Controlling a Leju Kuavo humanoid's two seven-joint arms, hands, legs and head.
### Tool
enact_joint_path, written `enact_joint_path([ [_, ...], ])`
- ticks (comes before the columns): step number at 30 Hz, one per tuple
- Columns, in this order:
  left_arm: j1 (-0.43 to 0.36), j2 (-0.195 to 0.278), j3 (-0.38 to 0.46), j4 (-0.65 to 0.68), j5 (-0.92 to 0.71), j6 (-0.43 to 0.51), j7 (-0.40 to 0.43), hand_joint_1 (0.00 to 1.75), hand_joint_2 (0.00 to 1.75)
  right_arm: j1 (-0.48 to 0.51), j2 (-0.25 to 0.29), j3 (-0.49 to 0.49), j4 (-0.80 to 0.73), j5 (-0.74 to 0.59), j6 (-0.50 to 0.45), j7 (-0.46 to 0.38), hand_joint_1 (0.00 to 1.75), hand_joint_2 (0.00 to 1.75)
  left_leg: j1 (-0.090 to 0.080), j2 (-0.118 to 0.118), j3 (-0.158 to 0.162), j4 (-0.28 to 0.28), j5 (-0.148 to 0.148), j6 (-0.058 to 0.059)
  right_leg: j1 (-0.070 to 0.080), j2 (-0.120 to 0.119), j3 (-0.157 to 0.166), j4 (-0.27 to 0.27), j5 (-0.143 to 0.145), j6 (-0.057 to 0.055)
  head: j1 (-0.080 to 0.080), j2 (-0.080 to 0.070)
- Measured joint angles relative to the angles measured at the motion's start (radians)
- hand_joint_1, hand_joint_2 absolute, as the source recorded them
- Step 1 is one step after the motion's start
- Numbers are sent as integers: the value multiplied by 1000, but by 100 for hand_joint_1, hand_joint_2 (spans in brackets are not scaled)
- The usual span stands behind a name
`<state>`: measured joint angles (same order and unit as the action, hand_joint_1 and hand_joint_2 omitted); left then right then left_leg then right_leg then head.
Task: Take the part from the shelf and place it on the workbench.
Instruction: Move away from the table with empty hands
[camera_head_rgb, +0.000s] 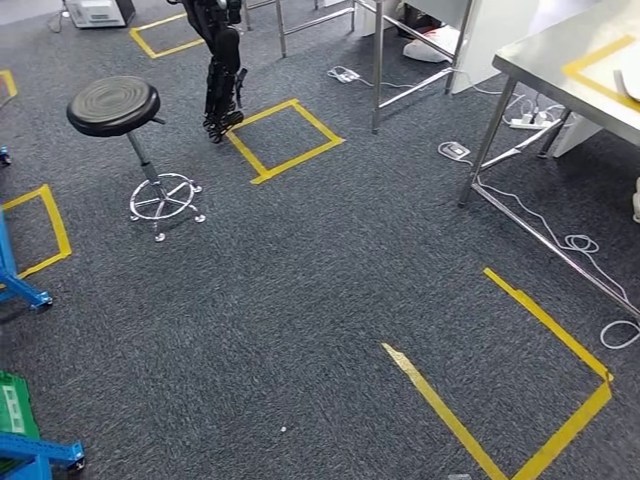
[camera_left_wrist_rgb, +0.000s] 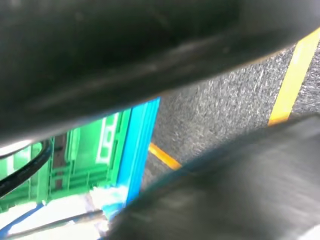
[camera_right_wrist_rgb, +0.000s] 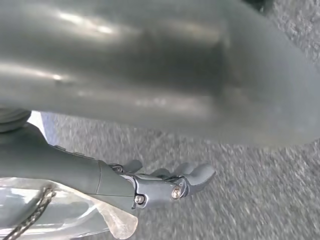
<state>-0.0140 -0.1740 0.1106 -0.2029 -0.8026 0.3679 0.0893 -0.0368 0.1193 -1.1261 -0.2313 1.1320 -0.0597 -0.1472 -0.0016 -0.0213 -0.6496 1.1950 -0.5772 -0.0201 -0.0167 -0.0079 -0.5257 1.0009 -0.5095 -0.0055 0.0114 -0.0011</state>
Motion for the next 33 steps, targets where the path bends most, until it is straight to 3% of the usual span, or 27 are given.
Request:
enact_joint_path([
  [2, 0, 0, 0, 0, 0, 0, 0, 0, 0, 3, 0, 0, 0, 0, -1, 0, 0, 0, 7, 10, -48, 98, -36, -8, 1, -31, 2, 0, -5, -1, 0, 0],
  [3, 1, 0, 0, 0, -1, 0, 0, 0, 0, 2, 0, 0, 0, 1, -1, 0, 0, 0, 10, 12, -48, 98, -24, -10, 1, -45, 4, 1, -7, 0, 0, 0],
  [5, 3, 0, 0, 0, -3, 0, 0, 0, 0, 1, 0, 0, 0, 2, 0, 0, 0, 0, 13, 32, 5, -5, 42, -12, 1, -71, 13, 1, -14, 5, 0, 0],
  [6, 2, 0, 0, 0, -4, 0, 0, 0, 0, 1, 0, 0, 0, 4, 0, 0, 0, 0, 10, 56, 40, -75, 70, -9, 2, -83, 16, 1, -18, 10, -1, 0],
  [8, 0, 0, 0, 0, -7, 1, 0, 0, 0, -1, 0, 0, 0, 6, 0, -1, 0, 0, 4, 87, 83, -164, 95, 3, 7, -104, 19, 1, -27, 22, 1, 0],
  [9, -1, 0, 0, 0, -10, 1, 1, 0, 0, -3, 0, 0, 0, 7, 0, -1, 0, 0, 0, 90, 86, -175, 91, 10, 9, -113, 22, 0, -31, 28, 1, 0],
  [11, 2, 0, 0, 0, -14, 1, 3, 0, 0, -9, 0, 0, 0, 9, 1, -1, 0, 0, 0, 65, 85, -180, 94, 25, 6, -125, 33, -4, -35, 40, 2, 0],
  [13, 2, 0, 0, 0, -16, 1, 6, 0, 0, -13, 0, 0, 0, 10, 3, -2, 0, 0, 3, 43, 89, -188, 99, 39, 2, -81, 23, 30, -64, 50, 6, 0],
  [15, -1, -1, 0, 0, -17, 1, 6, 0, 0, -11, 0, 0, 0, 12, 6, -3, 0, 0, 4, 19, 90, -191, 102, 48, 1, -16, -32, 147, -124, 51, 10, 0],
  [17, -2, -2, 0, 0, -18, 1, 6, 0, 0, -7, 0, 0, 1, 14, 7, -4, 0, 0, 2, -11, 90, -191, 102, 51, 1, 4, -104, 275, -162, 50, 11, 0],
  [18, -2, -2, 0, 0, -18, 1, 6, 0, 0, -5, 0, 0, 1, 15, 7, -4, 0, 0, 1, -27, 91, -191, 101, 51, 2, 7, -124, 296, -154, 48, 11, 0],
  [19, -2, -1, 0, 0, -18, 0, 7, 0, 0, -5, 0, 0, 1, 15, 7, -4, 0, 0, 0, -44, 93, -191, 101, 51, 2, 10, -123, 273, -122, 45, 11, 0],
  [20, -2, -1, 0, 0, -18, -1, 7, 0, 0, -5, 0, 0, 1, 15, 7, -4, 0, 0, -1, -59, 96, -191, 100, 50, 2, 20, -106, 217, -78, 41, 11, 0],
  [22, -4, -2, 0, 0, -18, -3, 8, 0, 0, -5, -1, 0, 1, 16, 7, -5, 0, 0, 0, -88, 98, -188, 97, 46, 0, 70, -55, 79, -8, 33, 11, 0],
  [24, -5, -2, 0, 0, -17, -5, 9, 0, 0, -5, -3, 0, 1, 16, 6, -5, 0, 0, 2, -113, 91, -186, 97, 35, -1, 102, -27, 16, 5, 29, 11, 0],
  [26, -3, -2, 0, 0, -17, -5, 9, 0, 0, -7, -3, 0, 1, 17, 6, -5, 0, 0, 7, -133, 84, -185, 99, 21, 1, 84, -17, 7, 4, 24, 11, 0],
  [27, -1, -2, 0, 0, -17, -5, 9, 0, 0, -8, -2, 0, 1, 18, 6, -6, 0, 0, 6, -119, 80, -179, 95, 16, 1, 70, -14, 3, 6, 19, 10, 0],
  [28, -1, -2, 0, 0, -17, -6, 9, 0, 0, -9, -2, 0, 1, 19, 6, -7, 0, 0, 4, -91, 70, -158, 80, 11, 0, 56, -10, -2, 7, 13, 8, 0],
  [30, -4, -1, 0, 0, -17, -8, 9, 0, 0, -7, -2, 0, 1, 22, 5, -9, 0, 0, 2, -19, 22, -57, 23, 2, 1, 22, -4, -7, 5, 3, 5, 0],
  [32, -6, -1, 0, 0, -16, -10, 9, 0, 0, -4, -3, 0, 1, 26, 2, -11, 0, 0, 7, 7, -42, 71, -29, -6, 4, -13, -1, -7, 0, -1, 4, 0],
  [33, -5, -1, 0, 0, -16, -12, 9, 0, 0, -4, -3, 0, 1, 28, 0, -11, 0, 0, 9, 11, -57, 101, -32, -9, 5, -30, 1, -7, -2, -1, 3, 0],
])
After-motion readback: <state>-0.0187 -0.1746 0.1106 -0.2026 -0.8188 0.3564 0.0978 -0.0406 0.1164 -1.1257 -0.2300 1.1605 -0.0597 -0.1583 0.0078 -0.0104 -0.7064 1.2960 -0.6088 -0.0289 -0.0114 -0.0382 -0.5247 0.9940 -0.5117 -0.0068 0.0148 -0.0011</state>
